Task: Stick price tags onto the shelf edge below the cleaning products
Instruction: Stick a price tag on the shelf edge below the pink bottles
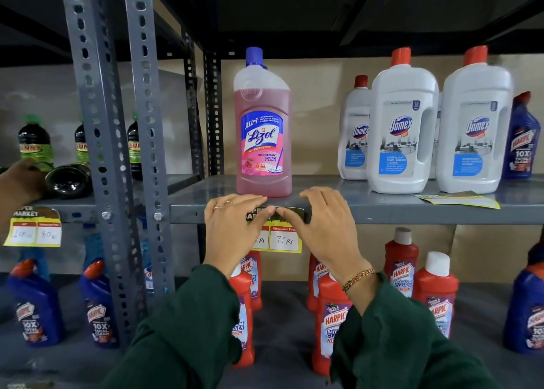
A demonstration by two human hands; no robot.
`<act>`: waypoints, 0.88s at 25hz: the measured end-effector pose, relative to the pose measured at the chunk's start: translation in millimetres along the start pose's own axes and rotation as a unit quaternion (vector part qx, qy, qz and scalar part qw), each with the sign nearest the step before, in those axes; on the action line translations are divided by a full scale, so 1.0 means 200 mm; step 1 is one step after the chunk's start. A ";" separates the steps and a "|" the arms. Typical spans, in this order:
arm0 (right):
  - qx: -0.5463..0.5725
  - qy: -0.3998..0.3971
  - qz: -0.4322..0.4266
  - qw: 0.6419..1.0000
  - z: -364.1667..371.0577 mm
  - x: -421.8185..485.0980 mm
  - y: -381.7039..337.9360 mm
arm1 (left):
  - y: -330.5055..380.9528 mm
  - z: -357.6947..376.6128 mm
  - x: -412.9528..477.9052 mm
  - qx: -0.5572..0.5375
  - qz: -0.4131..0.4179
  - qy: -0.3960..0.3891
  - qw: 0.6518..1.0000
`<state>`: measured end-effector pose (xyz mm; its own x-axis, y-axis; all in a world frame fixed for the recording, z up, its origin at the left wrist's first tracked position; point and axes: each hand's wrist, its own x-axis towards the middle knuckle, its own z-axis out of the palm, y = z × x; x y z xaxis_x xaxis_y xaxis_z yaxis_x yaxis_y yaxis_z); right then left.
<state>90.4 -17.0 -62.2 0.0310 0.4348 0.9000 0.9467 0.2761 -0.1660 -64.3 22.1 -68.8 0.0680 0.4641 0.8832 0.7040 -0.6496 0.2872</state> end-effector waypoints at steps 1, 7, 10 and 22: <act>-0.025 -0.002 0.005 1.000 0.01 0.00 0.01 | 0.00 0.01 0.00 -0.001 -0.008 0.012 1.000; -0.037 0.002 -0.004 0.999 0.05 0.00 0.06 | -0.04 0.04 0.00 -0.019 0.004 0.044 0.999; -0.022 0.007 -0.022 0.999 0.04 0.01 0.09 | -0.08 0.05 -0.03 -0.004 0.050 0.050 0.997; 0.110 -0.148 -0.076 0.980 -0.19 0.04 0.21 | 0.05 0.01 -0.01 -0.138 -0.067 0.066 0.986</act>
<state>142.0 -34.8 -46.4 -0.2294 0.5950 0.7703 0.8400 0.5209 -0.1522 -55.6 16.6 -68.9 -0.1172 0.4858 0.8662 0.4808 -0.7354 0.4775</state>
